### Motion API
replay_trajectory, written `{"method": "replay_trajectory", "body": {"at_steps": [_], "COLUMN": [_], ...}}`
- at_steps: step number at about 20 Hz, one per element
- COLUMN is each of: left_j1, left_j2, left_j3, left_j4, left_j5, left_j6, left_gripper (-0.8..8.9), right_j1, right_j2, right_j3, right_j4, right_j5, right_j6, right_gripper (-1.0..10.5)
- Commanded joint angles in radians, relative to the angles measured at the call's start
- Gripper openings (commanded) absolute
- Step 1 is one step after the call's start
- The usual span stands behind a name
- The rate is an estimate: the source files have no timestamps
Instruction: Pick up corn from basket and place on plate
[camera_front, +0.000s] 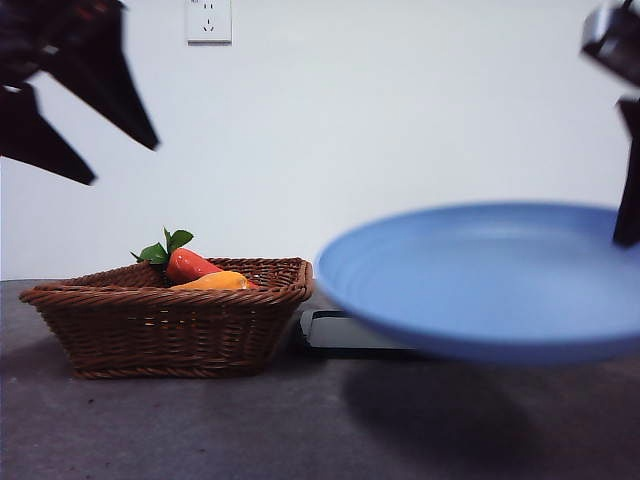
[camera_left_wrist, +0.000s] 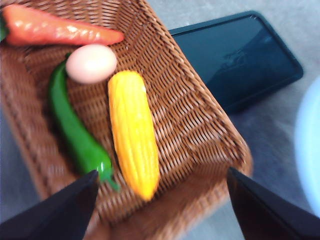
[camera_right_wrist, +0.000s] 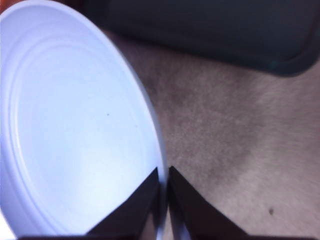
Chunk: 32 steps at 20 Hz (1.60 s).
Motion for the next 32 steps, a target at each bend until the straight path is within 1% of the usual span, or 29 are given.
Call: {"method": "replay_trajectory", "body": {"at_steps": [1,3,7,9,13,20,22,27,30,32], "left_j1": [-0.03,-0.05,-0.071,-0.077,-0.085,-0.1,-0.107,-0.121,-0.12,-0.12], "left_j2": [0.126,0.233,0.423,0.499,0.605,0.703,0.72,0.723,0.717,0.711], "left_j3": [0.086,0.156,0.281,0.332,0.384,0.387,0.387,0.387,0.399,0.438], "left_j4": [0.018,0.017,0.008,-0.007,-0.016,-0.004,0.0,-0.005,-0.035,-0.085], "left_j5": [-0.042,-0.078,-0.116,-0.147,-0.161,-0.162,-0.163,-0.163,-0.163,-0.162], "left_j6": [0.01,0.02,0.047,0.061,0.063,0.066,0.066,0.058,0.058,0.058], "left_gripper": [4.13,4.13,4.13,4.13,4.13,3.98,3.58,2.01,1.92,1.92], "right_j1": [-0.017,-0.032,-0.052,-0.055,-0.055,-0.055,-0.055,-0.055,-0.055,-0.055], "right_j2": [-0.069,-0.127,-0.195,-0.207,-0.208,-0.208,-0.208,-0.207,-0.206,-0.201], "right_j3": [0.016,0.018,0.018,0.018,0.018,0.018,0.018,0.018,0.018,0.018], "right_j4": [-0.006,-0.011,-0.011,-0.012,-0.01,-0.004,-0.004,0.004,0.008,0.012], "right_j5": [-0.006,-0.006,-0.006,-0.006,-0.006,-0.006,-0.005,-0.005,-0.005,-0.005], "right_j6": [0.018,0.028,0.042,0.043,0.045,0.045,0.045,0.045,0.046,0.053], "right_gripper": [0.0,0.0,0.0,0.0,0.0,0.0,0.0,0.0,0.0,0.0]}}
